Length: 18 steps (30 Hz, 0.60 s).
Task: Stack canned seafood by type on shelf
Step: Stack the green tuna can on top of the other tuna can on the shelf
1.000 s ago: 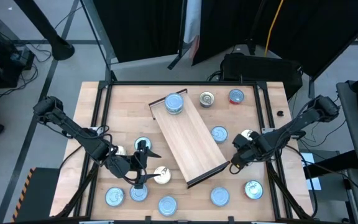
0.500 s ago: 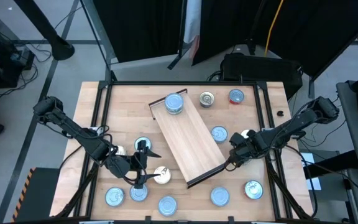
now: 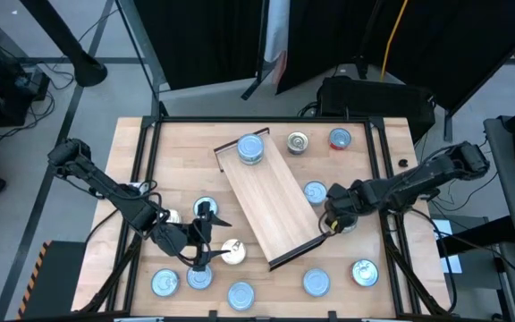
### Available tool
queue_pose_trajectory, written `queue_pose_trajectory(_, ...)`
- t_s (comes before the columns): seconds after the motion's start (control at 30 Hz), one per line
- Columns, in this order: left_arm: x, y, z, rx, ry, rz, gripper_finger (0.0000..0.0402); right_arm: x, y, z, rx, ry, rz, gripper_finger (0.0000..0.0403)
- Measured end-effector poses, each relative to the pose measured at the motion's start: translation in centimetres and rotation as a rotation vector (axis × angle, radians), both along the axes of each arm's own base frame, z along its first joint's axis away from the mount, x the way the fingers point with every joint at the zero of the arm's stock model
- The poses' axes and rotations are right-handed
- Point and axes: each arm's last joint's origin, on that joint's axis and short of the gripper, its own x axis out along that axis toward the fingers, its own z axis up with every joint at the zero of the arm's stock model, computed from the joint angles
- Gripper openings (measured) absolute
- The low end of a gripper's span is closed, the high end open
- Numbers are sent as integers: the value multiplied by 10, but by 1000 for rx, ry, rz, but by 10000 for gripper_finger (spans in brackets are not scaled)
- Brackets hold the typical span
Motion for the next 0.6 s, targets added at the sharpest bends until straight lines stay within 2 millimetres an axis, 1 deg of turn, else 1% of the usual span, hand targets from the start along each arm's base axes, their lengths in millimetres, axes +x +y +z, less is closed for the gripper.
queue_pose_trajectory(0.2,-1,0,-1,7,13,1,338,2,-9,-1,14,3,15,0)
queue_pose_trajectory(0.37,-1,0,-2,6,15,2,338,-3,-17,-16,88,7,39,0)
queue_pose_trajectory(0.47,-1,0,-2,7,16,2,338,-7,-22,-25,102,32,39,0)
queue_pose_trajectory(0.53,-1,0,-2,7,17,1,338,-5,-24,-24,108,6,43,0)
queue_pose_trajectory(0.6,-1,0,-2,6,17,0,338,-6,-27,-26,106,18,46,0)
